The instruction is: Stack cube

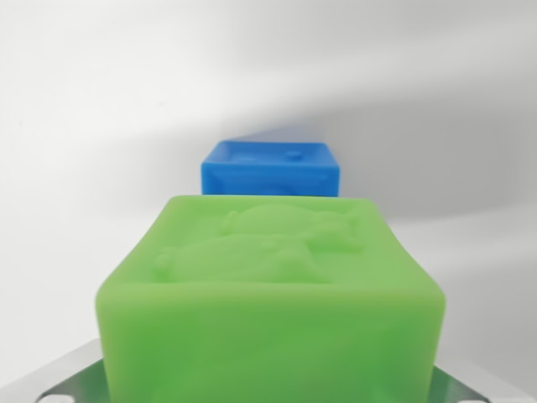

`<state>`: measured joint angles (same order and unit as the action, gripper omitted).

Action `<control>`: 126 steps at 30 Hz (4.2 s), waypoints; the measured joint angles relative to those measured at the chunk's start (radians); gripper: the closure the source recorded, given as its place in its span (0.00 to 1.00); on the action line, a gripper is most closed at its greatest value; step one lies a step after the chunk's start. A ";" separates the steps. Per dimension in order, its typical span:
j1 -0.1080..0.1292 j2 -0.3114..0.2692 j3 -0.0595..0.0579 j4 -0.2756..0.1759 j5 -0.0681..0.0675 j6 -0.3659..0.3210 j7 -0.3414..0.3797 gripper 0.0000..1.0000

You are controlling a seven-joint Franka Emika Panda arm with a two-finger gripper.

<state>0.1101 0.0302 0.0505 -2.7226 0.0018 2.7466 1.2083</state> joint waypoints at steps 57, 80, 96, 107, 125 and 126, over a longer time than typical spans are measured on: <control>0.004 0.154 -0.010 0.012 -0.024 0.144 0.018 0.00; 0.003 0.101 -0.009 0.006 -0.020 0.100 0.015 0.00; 0.004 -0.060 -0.007 -0.003 0.000 -0.049 0.001 0.00; 0.006 -0.194 -0.007 0.006 0.008 -0.192 -0.004 0.00; 0.007 -0.367 -0.007 0.073 0.012 -0.430 -0.008 0.00; 0.007 -0.374 -0.007 0.079 0.013 -0.443 -0.008 0.00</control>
<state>0.1170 -0.3442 0.0434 -2.6440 0.0143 2.3039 1.2000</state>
